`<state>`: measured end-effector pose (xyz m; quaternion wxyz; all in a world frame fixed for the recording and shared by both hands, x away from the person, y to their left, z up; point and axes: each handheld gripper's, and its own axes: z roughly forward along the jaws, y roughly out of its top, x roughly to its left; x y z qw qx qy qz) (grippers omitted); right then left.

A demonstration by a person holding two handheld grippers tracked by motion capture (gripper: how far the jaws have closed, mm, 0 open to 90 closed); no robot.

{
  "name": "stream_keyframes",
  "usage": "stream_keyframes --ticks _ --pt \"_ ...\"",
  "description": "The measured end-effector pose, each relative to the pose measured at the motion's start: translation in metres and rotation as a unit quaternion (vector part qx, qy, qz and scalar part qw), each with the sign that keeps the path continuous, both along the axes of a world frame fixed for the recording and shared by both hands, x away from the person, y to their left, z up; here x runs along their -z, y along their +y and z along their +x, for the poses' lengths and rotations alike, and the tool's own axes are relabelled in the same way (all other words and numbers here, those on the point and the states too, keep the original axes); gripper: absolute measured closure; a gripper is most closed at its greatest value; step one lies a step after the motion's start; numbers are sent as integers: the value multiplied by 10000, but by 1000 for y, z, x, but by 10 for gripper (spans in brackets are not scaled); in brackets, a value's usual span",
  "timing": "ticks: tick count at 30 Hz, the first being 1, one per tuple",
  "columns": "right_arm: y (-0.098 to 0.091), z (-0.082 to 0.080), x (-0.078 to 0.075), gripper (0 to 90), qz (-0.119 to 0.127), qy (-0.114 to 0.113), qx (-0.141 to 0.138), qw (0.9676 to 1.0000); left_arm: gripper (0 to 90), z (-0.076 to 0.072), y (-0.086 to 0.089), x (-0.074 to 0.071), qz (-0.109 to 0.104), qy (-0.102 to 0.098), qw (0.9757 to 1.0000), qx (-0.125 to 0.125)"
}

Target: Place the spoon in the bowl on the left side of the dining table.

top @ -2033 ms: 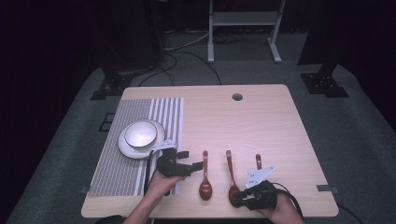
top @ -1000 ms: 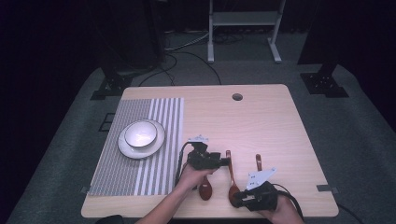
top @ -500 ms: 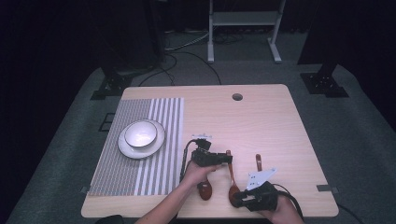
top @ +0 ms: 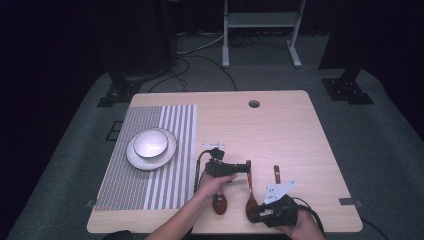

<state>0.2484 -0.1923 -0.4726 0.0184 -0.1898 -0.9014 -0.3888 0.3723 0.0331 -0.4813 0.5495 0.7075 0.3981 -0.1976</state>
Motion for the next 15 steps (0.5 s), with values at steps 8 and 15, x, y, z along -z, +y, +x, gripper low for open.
stream_keyframes --ticks 8,15 --pt "-2 1 -1 627 103 151 26 9998 832 -3 -4 -7 -540 71 9984 137" --pt "-11 3 -7 567 406 307 151 9986 847 -5 -9 -30 -549 -333 9977 202"
